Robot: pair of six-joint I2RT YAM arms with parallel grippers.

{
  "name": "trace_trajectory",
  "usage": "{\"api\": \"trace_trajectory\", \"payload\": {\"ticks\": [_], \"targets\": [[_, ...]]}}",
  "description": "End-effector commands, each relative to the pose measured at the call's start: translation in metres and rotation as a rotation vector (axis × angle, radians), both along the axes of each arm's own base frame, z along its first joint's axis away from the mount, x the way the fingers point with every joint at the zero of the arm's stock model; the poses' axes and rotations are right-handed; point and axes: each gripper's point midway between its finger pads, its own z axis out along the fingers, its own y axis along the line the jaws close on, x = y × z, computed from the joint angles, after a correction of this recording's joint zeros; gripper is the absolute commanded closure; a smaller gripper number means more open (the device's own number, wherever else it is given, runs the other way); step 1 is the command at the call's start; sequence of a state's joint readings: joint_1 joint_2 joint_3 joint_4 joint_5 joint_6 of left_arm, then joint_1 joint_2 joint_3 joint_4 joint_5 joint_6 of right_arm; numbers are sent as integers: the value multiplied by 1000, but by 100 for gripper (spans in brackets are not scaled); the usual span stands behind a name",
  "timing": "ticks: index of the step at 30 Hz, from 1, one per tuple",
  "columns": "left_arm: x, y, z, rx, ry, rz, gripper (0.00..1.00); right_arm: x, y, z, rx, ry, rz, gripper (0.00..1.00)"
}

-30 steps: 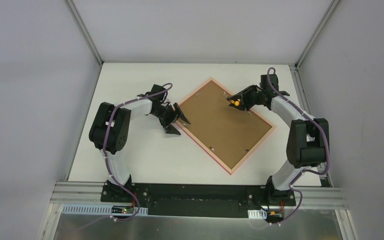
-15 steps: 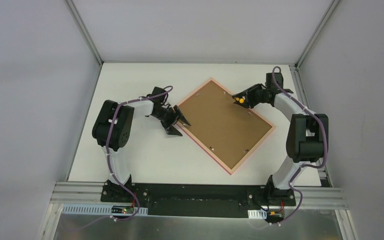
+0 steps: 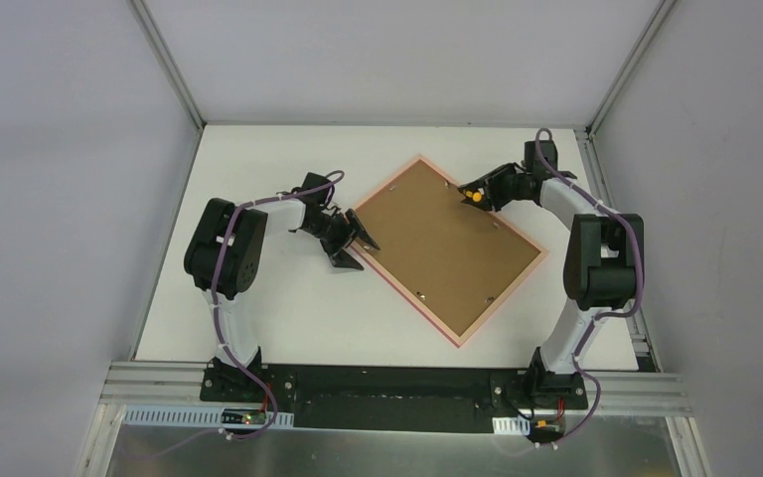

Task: Take the photo out of the frame

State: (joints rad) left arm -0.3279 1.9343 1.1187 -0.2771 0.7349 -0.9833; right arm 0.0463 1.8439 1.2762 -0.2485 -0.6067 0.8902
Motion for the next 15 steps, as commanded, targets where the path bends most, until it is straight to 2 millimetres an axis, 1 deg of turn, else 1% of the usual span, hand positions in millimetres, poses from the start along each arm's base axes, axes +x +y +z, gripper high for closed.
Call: {"api": "trace_trajectory", "payload": {"ticks": [1,9,13,15], "targets": [[-6,-2,-4,-10,23,-16,36,9,7,11,39,-32,34,100],[-6,-1,-6,-5,23,-15,36,-2,31,14,112,-14,102,100],[-6,-1,-5,-3,20,-15,36,-10,42,22,142,-13,118,100],[-6,-1,-4,-4,18,-15,36,-13,44,26,151,-16,117,100]]}}
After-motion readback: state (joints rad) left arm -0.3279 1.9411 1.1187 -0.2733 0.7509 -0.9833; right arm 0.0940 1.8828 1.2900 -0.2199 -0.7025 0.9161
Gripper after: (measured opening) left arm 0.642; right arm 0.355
